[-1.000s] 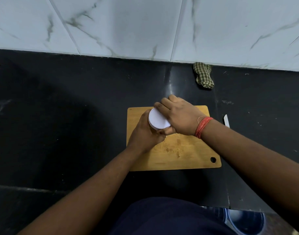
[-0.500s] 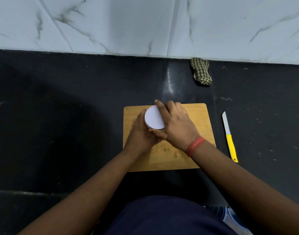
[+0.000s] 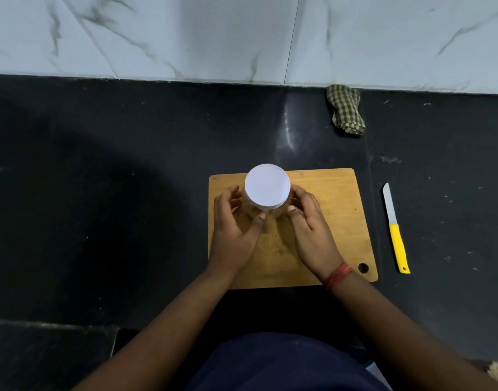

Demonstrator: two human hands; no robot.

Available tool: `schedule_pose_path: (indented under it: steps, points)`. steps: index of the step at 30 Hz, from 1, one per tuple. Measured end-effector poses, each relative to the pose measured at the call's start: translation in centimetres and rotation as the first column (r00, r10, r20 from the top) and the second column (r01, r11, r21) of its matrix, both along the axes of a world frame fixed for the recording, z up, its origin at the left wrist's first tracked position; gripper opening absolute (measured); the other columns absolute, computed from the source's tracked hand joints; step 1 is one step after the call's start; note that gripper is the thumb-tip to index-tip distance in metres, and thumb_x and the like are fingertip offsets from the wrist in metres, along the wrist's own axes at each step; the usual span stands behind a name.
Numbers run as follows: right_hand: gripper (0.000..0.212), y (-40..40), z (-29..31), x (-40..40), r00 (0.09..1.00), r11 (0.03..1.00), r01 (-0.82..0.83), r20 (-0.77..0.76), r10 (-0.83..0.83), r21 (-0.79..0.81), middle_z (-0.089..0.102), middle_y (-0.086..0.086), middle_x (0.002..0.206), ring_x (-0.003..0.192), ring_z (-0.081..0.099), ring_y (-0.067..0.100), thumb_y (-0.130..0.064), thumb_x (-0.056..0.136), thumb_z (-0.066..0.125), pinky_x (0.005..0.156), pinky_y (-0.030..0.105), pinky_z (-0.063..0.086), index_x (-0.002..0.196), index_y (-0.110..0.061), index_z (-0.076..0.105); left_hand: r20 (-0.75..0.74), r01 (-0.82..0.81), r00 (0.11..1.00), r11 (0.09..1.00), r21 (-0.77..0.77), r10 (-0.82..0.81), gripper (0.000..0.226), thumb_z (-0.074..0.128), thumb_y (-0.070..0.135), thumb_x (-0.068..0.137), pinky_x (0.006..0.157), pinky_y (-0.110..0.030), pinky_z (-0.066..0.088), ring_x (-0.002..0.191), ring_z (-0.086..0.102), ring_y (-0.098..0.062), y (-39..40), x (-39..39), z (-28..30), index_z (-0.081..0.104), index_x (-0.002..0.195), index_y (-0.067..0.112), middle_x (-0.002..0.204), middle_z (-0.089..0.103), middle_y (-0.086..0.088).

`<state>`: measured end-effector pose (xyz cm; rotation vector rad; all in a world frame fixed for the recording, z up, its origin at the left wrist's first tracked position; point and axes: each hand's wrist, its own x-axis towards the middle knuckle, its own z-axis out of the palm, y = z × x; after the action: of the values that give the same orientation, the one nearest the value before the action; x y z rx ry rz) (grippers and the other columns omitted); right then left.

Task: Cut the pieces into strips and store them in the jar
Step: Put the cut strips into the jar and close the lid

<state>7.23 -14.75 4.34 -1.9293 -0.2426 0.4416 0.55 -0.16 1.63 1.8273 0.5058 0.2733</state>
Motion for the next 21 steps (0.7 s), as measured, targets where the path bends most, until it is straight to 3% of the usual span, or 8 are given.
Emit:
schedule_pose_path:
  steps: [3,5,8,10,13,17,19,21]
  points:
    - [0.055,1.8,0.7,2.9,1.0,0.999,0.02,-0.013,-0.02,0.027,0.041,-0.008,0.138,0.125,0.041,-0.001,0.003,0.094,0.043,0.104,0.008,0.033,0.144,-0.017,0.04,0.004,-0.038,0.999,0.999,-0.03,0.038,0.055,0.074,0.028,0.09,0.096,-0.016,0.048,0.124,0.051,-0.003,0.7,3.1,1.1,0.037,0.131,0.03,0.137,0.047,0.003]
    - [0.061,3.5,0.9,6.0,1.0,1.0,0.031,0.001,-0.031,0.006,0.039,-0.002,0.143,0.129,0.041,0.005,0.007,0.09,0.043,0.108,0.014,0.034,0.146,-0.015,0.038,0.024,-0.044,0.999,0.999,-0.001,0.044,0.05,0.07,0.024,0.092,0.094,-0.015,0.048,0.122,0.052,-0.004,1.8,6.3,1.5,0.04,0.132,0.024,0.138,0.046,0.001]
    - [0.064,6.5,0.5,11.8,0.999,0.999,0.013,0.031,-0.012,-0.038,0.04,0.005,0.143,0.131,0.044,0.016,0.006,0.086,0.044,0.113,0.032,0.037,0.146,-0.013,0.039,0.049,-0.023,0.999,0.997,0.077,0.019,0.052,0.065,0.016,0.091,0.104,-0.033,0.05,0.127,0.052,-0.014,4.3,11.8,1.4,0.04,0.137,0.015,0.141,0.043,-0.006]
    - [0.059,8.4,0.4,15.2,0.999,0.997,-0.003,0.037,0.006,-0.076,0.044,0.008,0.139,0.126,0.049,0.02,-0.001,0.084,0.046,0.11,0.037,0.041,0.141,-0.015,0.044,-0.005,0.014,1.0,0.988,0.154,-0.014,0.057,0.062,0.013,0.089,0.108,-0.042,0.048,0.13,0.05,-0.019,6.2,15.1,1.5,0.039,0.141,0.013,0.144,0.043,-0.007]
    - [0.052,10.7,1.0,18.6,1.0,0.997,0.004,0.008,-0.004,-0.079,0.05,0.007,0.133,0.121,0.052,0.018,-0.001,0.086,0.047,0.103,0.024,0.041,0.138,-0.01,0.046,-0.105,0.086,0.992,0.971,0.223,-0.063,0.058,0.058,0.009,0.09,0.11,-0.039,0.043,0.131,0.048,-0.021,8.5,18.9,2.2,0.037,0.145,0.013,0.145,0.046,-0.007]
    - [0.046,12.3,1.8,20.5,1.0,0.996,-0.004,-0.005,0.004,-0.094,0.054,0.01,0.133,0.116,0.052,0.015,-0.001,0.092,0.049,0.087,0.012,0.035,0.137,-0.004,0.044,-0.257,0.201,0.956,0.952,0.232,-0.139,0.07,0.054,0.006,0.091,0.099,-0.027,0.037,0.131,0.048,-0.024,10.0,21.6,2.9,0.024,0.154,0.017,0.148,0.046,-0.008]
    - [0.046,12.7,1.7,20.8,1.0,0.993,-0.029,-0.015,0.027,-0.116,0.053,0.011,0.134,0.111,0.048,0.011,0.0,0.093,0.047,0.082,0.008,0.032,0.138,-0.003,0.04,-0.321,0.232,0.932,0.955,0.183,-0.165,0.081,0.052,0.006,0.09,0.101,-0.03,0.04,0.129,0.05,-0.027,10.3,22.4,2.9,0.011,0.158,0.022,0.149,0.046,-0.01]
    - [0.046,13.0,1.7,21.0,0.999,0.992,-0.035,-0.024,0.033,-0.121,0.051,0.012,0.136,0.12,0.05,0.016,-0.002,0.095,0.045,0.083,0.01,0.031,0.14,-0.004,0.037,-0.376,0.252,0.91,0.953,0.169,-0.174,0.088,0.05,0.008,0.091,0.103,-0.035,0.043,0.126,0.052,-0.031,10.6,23.0,2.9,-0.001,0.16,0.027,0.148,0.047,-0.012]
